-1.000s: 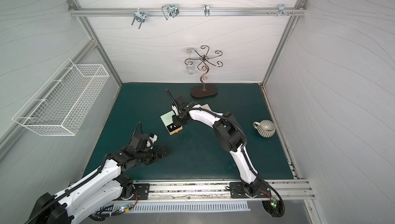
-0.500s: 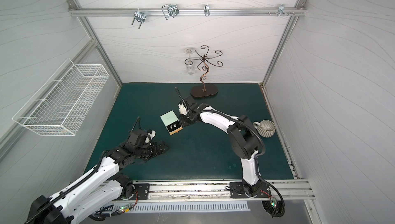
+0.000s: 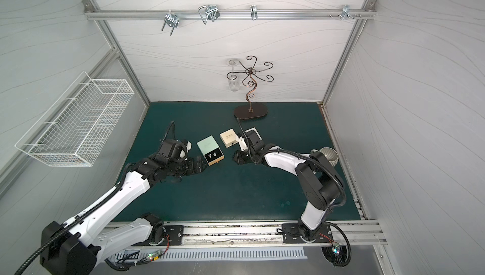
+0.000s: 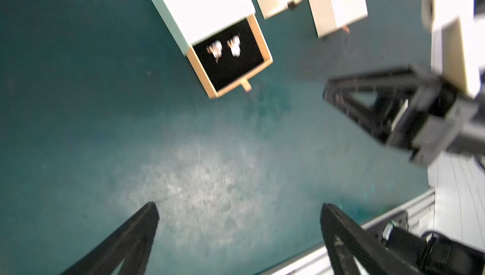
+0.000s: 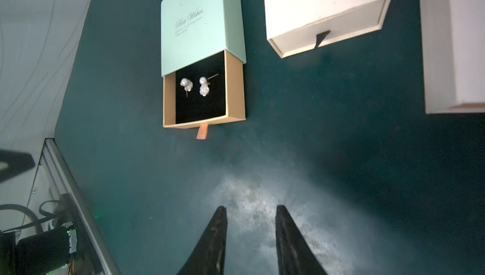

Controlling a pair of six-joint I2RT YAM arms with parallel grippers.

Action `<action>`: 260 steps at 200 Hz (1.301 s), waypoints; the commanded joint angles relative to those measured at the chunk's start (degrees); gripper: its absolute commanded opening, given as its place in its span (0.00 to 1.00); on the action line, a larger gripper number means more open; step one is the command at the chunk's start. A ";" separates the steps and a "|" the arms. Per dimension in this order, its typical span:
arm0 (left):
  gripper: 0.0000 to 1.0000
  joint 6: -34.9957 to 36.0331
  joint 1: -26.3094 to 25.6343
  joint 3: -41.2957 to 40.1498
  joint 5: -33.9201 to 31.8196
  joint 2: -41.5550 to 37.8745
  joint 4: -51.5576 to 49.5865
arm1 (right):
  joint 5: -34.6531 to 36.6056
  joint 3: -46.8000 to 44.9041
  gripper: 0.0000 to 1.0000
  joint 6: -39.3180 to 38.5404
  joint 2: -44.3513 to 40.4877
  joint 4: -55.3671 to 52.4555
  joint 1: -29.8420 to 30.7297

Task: Place the earrings into the drawer-style jewelry box
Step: Close the drawer of the jewelry box.

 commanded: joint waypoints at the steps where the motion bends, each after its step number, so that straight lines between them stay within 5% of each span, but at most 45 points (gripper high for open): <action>1: 0.99 3.83 4.28 6.47 2.77 4.14 0.59 | -1.90 -4.96 0.34 3.69 -4.34 10.77 0.32; 68: 0.99 10.15 10.39 26.80 9.05 22.27 -4.19 | 2.48 -8.69 0.34 6.43 -3.87 17.95 4.51; 183: 0.99 19.70 13.78 43.07 16.03 44.94 -4.58 | 8.06 -5.47 0.27 9.38 8.10 27.06 11.58; 260: 0.99 19.05 13.89 50.89 21.54 56.10 -3.43 | 10.90 -0.97 0.20 8.59 13.11 25.51 12.14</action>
